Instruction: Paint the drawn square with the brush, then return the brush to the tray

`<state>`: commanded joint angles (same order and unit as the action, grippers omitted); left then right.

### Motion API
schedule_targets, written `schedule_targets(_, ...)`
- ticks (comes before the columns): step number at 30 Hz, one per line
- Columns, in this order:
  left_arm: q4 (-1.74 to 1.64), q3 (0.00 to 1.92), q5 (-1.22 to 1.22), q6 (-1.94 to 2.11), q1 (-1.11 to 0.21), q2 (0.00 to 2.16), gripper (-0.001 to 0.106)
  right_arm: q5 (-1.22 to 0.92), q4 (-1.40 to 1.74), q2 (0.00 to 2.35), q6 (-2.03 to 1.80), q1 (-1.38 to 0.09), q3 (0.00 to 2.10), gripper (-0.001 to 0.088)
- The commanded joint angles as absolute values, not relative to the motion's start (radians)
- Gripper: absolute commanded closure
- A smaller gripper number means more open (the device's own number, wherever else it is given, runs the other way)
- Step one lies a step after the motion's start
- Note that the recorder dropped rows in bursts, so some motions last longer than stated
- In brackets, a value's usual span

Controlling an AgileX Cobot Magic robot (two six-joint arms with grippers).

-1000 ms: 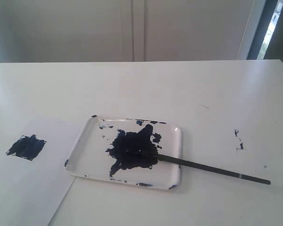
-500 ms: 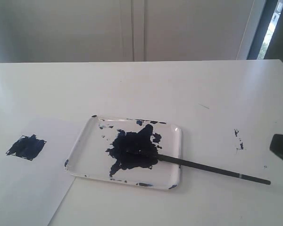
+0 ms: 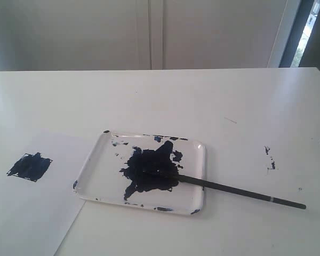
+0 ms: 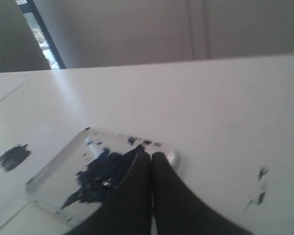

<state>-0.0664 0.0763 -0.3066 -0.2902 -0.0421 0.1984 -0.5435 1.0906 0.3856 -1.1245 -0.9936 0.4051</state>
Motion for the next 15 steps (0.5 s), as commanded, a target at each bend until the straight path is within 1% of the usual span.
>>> schedule_targets(6,-0.066,0.076,-0.307,-0.290,-0.042,0.198,0.105,-0.536,1.105,0.386,-1.124,-0.994,0.405,0.0868)
schedule_targets(8,-0.066,0.076,-0.307,-0.290,-0.042,0.198,0.105,-0.589,1.091,0.386,-1.126,-0.994,0.405,0.0868)
schedule_targets(10,-0.066,0.076,-0.307,-0.290,-0.042,0.198,0.105,-0.647,1.013,0.386,-1.089,-0.994,0.405,0.0868)
schedule_targets(13,-0.066,0.076,-0.307,-0.290,-0.042,0.198,0.105,-0.703,0.824,0.386,-0.925,-0.994,0.405,0.0868)
schedule_targets(15,-0.066,0.076,-0.307,-0.290,-0.042,0.198,0.105,-0.713,0.774,0.386,-0.835,-0.994,0.405,0.0868)
